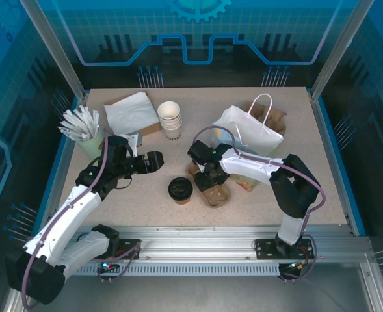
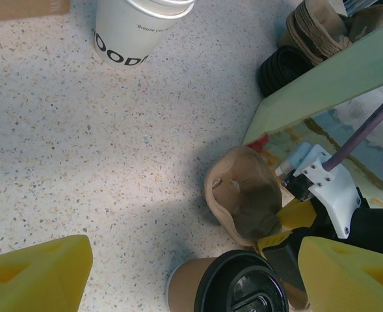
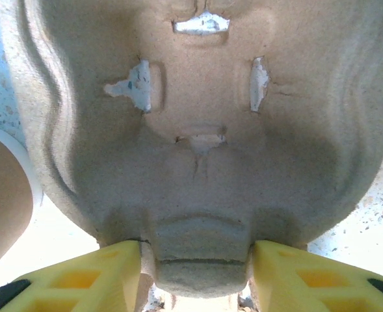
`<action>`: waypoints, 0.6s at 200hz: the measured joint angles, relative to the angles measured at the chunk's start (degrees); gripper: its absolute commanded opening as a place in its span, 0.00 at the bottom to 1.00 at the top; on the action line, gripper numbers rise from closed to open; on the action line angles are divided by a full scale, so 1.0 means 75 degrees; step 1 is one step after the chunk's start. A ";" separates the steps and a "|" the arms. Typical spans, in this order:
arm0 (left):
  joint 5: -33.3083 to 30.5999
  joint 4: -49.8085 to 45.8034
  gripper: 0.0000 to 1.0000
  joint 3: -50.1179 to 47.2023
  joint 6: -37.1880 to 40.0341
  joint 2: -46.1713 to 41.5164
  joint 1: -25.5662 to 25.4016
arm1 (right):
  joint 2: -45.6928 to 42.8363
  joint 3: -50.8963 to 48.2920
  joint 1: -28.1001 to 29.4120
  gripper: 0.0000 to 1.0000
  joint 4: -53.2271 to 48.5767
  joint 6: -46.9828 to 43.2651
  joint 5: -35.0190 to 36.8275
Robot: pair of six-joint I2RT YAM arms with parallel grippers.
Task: Pack the takeout coffee
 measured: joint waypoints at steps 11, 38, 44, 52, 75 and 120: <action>0.0003 0.0000 0.84 -0.0003 0.0000 0.0000 0.0000 | 0.0006 0.0000 0.0000 0.46 -0.0003 0.0000 0.0047; 0.0006 0.0026 0.84 -0.0012 0.0000 0.0000 0.0000 | 0.0006 0.0000 0.0003 0.41 -0.0003 0.0003 0.0137; 0.0012 0.0023 0.84 -0.0012 0.0000 -0.0003 0.0000 | 0.0006 0.0000 0.0003 0.40 0.0000 0.0003 0.0146; 0.0026 0.0029 0.84 -0.0017 0.0000 0.0000 0.0000 | 0.0006 0.0003 0.0003 0.39 0.0000 0.0000 0.0166; 0.0041 0.0029 0.84 -0.0076 0.0000 0.0000 0.0000 | 0.0003 0.0006 0.0003 0.36 -0.0003 -0.0006 0.0184; 0.0058 0.0052 0.84 -0.0096 0.0000 0.0000 0.0000 | -0.0248 0.0038 0.0003 0.31 -0.0210 -0.0009 0.0256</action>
